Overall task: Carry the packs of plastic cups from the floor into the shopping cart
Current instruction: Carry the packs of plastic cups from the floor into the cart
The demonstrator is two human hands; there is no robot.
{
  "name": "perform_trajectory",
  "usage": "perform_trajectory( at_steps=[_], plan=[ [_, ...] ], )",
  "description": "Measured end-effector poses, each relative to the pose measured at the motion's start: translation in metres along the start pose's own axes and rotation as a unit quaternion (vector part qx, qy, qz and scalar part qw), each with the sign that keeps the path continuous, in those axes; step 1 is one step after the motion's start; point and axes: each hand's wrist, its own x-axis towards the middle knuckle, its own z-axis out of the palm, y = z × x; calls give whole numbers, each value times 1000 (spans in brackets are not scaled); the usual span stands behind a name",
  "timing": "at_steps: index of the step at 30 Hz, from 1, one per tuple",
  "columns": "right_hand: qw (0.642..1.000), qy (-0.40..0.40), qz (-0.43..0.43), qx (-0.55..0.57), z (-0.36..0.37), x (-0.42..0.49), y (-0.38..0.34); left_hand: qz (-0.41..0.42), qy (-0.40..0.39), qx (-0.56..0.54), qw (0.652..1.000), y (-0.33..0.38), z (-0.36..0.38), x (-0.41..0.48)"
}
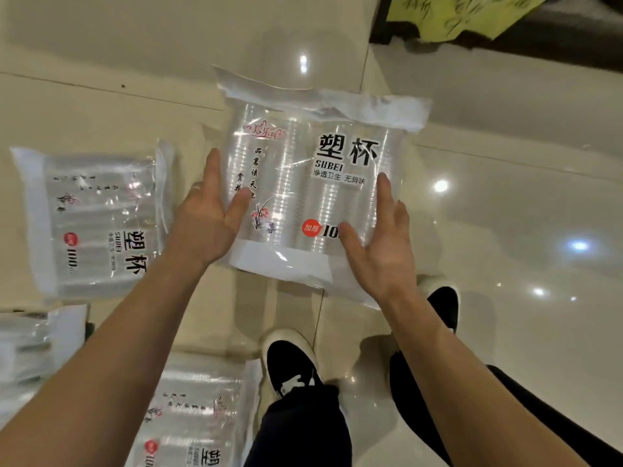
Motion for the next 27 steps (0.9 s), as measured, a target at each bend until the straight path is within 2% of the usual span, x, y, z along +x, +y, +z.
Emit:
perform_trajectory(
  at_steps=[4,10,18,23,27],
  plan=[
    [997,44,-67,-13,-84,-15,-100,20,61,-36,997,64,-98,-53],
    [987,62,-146,-7,-226,-68,-284,-27,125,-35,991,178,-288,-146],
    [972,79,-216,-38,-405,-181,-514,26,240,-13,970,300,-538,-277],
    [964,116,-237,-40,-499,-249,-607,83,274,2,958,354,-642,-345],
    [953,163,-255,-31,-559,-290,-644,136,284,-4,949,395,-690,-373]
  ],
)
